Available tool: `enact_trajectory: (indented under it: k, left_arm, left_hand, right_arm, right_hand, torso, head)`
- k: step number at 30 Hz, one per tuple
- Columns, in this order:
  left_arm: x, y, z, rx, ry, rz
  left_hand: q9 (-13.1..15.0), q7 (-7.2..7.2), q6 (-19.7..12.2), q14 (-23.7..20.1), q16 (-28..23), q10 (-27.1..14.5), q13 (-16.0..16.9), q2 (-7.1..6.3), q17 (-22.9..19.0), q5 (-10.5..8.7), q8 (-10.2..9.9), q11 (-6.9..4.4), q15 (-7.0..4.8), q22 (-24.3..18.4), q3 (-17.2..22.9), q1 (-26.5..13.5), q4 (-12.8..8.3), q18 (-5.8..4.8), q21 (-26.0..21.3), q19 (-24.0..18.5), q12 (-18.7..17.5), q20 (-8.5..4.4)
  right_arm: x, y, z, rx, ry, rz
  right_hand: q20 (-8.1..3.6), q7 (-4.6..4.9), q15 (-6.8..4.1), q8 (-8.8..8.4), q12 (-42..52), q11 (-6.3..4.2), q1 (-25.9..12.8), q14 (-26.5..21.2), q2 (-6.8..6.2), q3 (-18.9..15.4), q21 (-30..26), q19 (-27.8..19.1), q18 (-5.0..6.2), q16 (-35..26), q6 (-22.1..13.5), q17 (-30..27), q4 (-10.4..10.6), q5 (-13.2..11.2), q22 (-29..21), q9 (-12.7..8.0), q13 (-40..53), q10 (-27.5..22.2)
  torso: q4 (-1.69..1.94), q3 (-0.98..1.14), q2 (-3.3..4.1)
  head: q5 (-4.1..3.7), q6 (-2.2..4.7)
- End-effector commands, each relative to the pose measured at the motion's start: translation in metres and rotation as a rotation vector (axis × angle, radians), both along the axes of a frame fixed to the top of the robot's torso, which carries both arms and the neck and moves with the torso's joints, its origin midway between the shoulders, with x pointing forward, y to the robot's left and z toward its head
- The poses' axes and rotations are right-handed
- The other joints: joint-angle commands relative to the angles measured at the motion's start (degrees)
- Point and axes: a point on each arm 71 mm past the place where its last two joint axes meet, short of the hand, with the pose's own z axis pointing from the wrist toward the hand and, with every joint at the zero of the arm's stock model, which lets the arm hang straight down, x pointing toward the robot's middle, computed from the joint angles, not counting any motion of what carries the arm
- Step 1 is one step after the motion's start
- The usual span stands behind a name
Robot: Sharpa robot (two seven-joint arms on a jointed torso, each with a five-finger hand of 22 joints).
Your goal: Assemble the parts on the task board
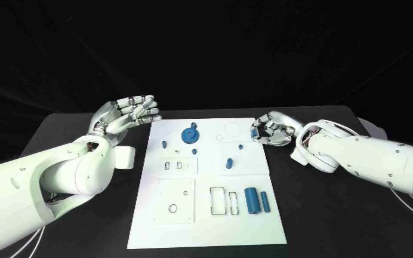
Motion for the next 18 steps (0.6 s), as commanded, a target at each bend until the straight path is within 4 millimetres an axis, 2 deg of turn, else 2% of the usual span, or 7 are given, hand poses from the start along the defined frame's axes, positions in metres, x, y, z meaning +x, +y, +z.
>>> enact_trajectory:
  k: [1,6,13,18]
  left_arm:
    - [-0.0004,-0.0023,0.0015,-0.006,-0.009,-0.016]
    - [-0.0003,-0.0025,0.0015,-0.006,-0.008,-0.017]
    - [-0.0004,-0.0026,0.0013,-0.006,-0.006,-0.018]
    - [-0.0004,-0.0026,0.0012,-0.006,-0.005,-0.019]
  left_hand:
    - [0.03,0.47,0.39,-0.02,-0.31,0.34,0.04,-0.18,0.05,-0.23,-0.05,-0.05,-0.05,-0.07,0.29,0.55,-0.2,0.33,-0.17,0.1,-0.2,0.1]
    - [0.03,0.48,0.38,-0.03,-0.32,0.32,0.03,-0.17,0.06,-0.23,-0.06,-0.04,-0.05,-0.07,0.3,0.56,-0.19,0.33,-0.17,0.1,-0.23,0.09]
    - [0.01,0.52,0.33,-0.06,-0.35,0.27,0.02,-0.13,0.09,-0.23,-0.1,-0.03,-0.04,-0.08,0.32,0.54,-0.15,0.33,-0.17,0.12,-0.29,0.09]
    - [0.0,0.58,0.27,-0.08,-0.38,0.22,0.0,-0.12,0.11,-0.24,-0.14,-0.02,-0.03,-0.09,0.32,0.52,-0.11,0.32,-0.17,0.13,-0.35,0.09]
  right_arm:
    - [0.0005,0.0009,-0.0013,-0.001,0.004,-0.003]
    - [0.0016,0.0021,-0.0014,0.002,0.001,-0.005]
    - [0.0026,0.0031,0.0004,0.016,-0.022,-0.017]
    - [0.0015,0.0049,0.0034,0.033,-0.055,-0.029]
  right_hand:
    - [0.04,-0.16,-0.24,0.38,0.36,-0.22,0.08,6.18,0.84,0.41,0.25,5.99,-0.82,0.19,0.72,15.09,-0.05,-0.36,15.09,0.15,9.24,0.67]
    - [-0.24,-0.61,-0.57,0.92,0.53,-0.6,0.34,6.18,1.62,0.91,0.25,5.99,-0.82,0.19,1.86,15.09,-0.31,-1.09,15.09,0.4,9.41,0.88]
    - [-0.84,-1.46,-1.22,2.23,0.83,-1.34,0.65,6.18,3.43,1.7,0.25,5.99,-0.82,0.19,3.56,15.09,-0.69,-1.87,15.09,1.13,9.74,1.27]
    - [-1.45,-2.22,-1.86,3.52,1.06,-2.05,1.07,6.18,4.83,2.55,0.25,5.99,-0.82,0.19,4.39,15.09,-1.34,-3.62,15.09,1.98,10.02,1.6]
  torso:
    - [-0.03,-0.01,-0.01]
    - [0.01,0.01,-0.03]
    - [-0.06,0.0,-0.04]
    - [-0.03,0.03,-0.04]
  head:
    - [0.07,-0.05]
    - [0.13,-0.12]
    - [-0.03,-0.31]
    - [0.08,-0.44]
